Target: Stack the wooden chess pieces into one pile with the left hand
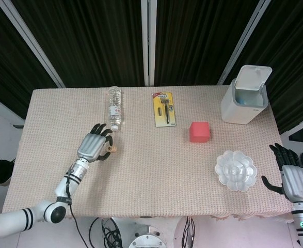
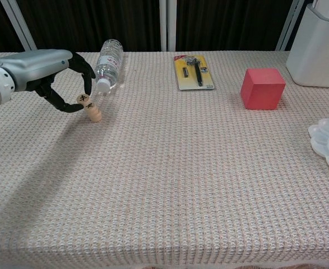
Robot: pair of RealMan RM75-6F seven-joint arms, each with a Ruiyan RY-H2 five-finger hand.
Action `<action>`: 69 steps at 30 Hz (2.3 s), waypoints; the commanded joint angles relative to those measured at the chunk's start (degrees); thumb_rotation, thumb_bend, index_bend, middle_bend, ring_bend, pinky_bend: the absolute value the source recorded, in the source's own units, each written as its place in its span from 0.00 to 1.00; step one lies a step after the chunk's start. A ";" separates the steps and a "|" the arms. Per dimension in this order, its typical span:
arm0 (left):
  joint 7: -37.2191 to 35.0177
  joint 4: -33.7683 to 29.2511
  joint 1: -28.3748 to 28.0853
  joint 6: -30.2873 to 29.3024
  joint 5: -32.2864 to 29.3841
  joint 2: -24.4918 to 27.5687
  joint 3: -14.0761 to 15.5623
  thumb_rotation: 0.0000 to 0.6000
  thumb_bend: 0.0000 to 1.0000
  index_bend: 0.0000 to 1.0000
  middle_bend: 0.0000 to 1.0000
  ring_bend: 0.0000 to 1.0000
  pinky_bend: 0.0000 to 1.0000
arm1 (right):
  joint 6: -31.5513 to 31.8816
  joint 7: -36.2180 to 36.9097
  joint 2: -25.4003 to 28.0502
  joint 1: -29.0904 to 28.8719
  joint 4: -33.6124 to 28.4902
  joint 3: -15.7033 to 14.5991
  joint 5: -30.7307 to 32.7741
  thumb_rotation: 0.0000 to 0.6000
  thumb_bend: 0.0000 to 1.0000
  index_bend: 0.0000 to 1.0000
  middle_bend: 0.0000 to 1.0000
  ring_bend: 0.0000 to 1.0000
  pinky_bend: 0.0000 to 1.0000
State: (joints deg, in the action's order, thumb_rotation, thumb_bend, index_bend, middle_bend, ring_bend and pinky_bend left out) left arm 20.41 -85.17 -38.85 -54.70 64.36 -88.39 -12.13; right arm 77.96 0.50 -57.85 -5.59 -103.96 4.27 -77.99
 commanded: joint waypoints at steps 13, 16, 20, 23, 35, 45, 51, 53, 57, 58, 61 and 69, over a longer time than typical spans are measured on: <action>1.29 2.48 -3.92 3.26 -6.33 -1.41 -0.84 1.00 0.30 0.49 0.19 0.00 0.00 | 0.02 0.80 0.26 0.07 0.23 0.11 0.10 1.00 0.24 0.00 0.00 0.00 0.00; 1.49 2.58 -4.10 2.90 -6.56 -1.37 -0.47 1.00 0.30 0.49 0.19 0.00 0.00 | 0.06 0.88 0.30 0.11 0.26 0.15 0.22 1.00 0.24 0.00 0.00 0.00 0.00; 1.25 2.62 -4.14 2.72 -7.12 -1.28 -0.12 1.00 0.30 0.49 0.19 0.00 0.00 | -0.04 0.75 0.26 0.06 0.27 0.14 0.24 1.00 0.24 0.00 0.00 0.00 0.00; 0.99 2.73 -4.22 2.65 -7.24 -1.23 0.13 1.00 0.30 0.49 0.19 0.00 0.00 | -0.13 0.62 0.23 0.01 0.23 0.12 0.25 1.00 0.24 0.00 0.00 0.00 0.00; 0.20 3.46 -4.65 2.46 -7.09 -1.45 1.07 1.00 0.30 0.47 0.19 0.00 0.00 | -0.20 0.61 0.22 -0.03 0.24 0.21 0.49 1.00 0.24 0.00 0.00 0.00 0.00; -0.10 3.65 -4.94 2.08 -7.25 -1.62 1.25 1.00 0.30 0.42 0.19 0.00 0.00 | -0.39 0.74 0.30 -0.10 0.28 0.29 0.73 1.00 0.24 0.00 0.00 0.00 0.00; -0.24 3.40 -4.79 1.89 -7.62 -1.26 1.50 1.00 0.30 0.38 0.19 0.00 0.00 | -0.41 0.67 0.30 -0.11 0.26 0.32 0.84 1.00 0.24 0.00 0.00 0.00 0.00; -0.25 2.86 -4.64 1.57 -7.56 -0.89 1.57 1.00 0.30 0.37 0.18 0.00 0.00 | -0.40 0.70 0.32 -0.11 0.26 0.32 0.83 1.00 0.24 0.00 0.00 0.00 0.00; 0.55 -1.33 -3.48 -0.98 -5.63 1.52 2.43 1.00 0.29 0.34 0.18 0.00 0.00 | -0.42 0.82 0.34 -0.11 0.28 0.32 0.81 1.00 0.24 0.00 0.00 0.00 0.00; 1.14 -3.25 -2.76 -2.50 -4.48 2.69 2.99 1.00 0.29 0.34 0.18 0.00 0.00 | -0.46 0.87 0.37 -0.12 0.27 0.33 0.83 1.00 0.24 0.00 0.00 0.00 0.00; 2.57 -8.58 0.47 -8.52 -0.39 6.22 5.13 1.00 0.29 0.31 0.18 0.00 0.00 | -0.44 1.08 0.49 -0.10 0.23 0.36 0.83 1.00 0.24 0.00 0.00 0.00 0.00; -0.46 -10.44 14.96 -31.18 17.48 12.38 14.77 1.00 0.24 0.11 0.14 0.00 0.00 | 0.45 -0.32 -0.39 -0.06 -0.25 0.06 -0.54 1.00 0.24 0.00 0.00 0.00 0.00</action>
State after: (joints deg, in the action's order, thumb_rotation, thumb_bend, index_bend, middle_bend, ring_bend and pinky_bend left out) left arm 21.81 -95.20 -31.50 -76.05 73.38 -79.41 -2.74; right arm 78.09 0.72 -57.82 -5.62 -104.12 4.48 -78.01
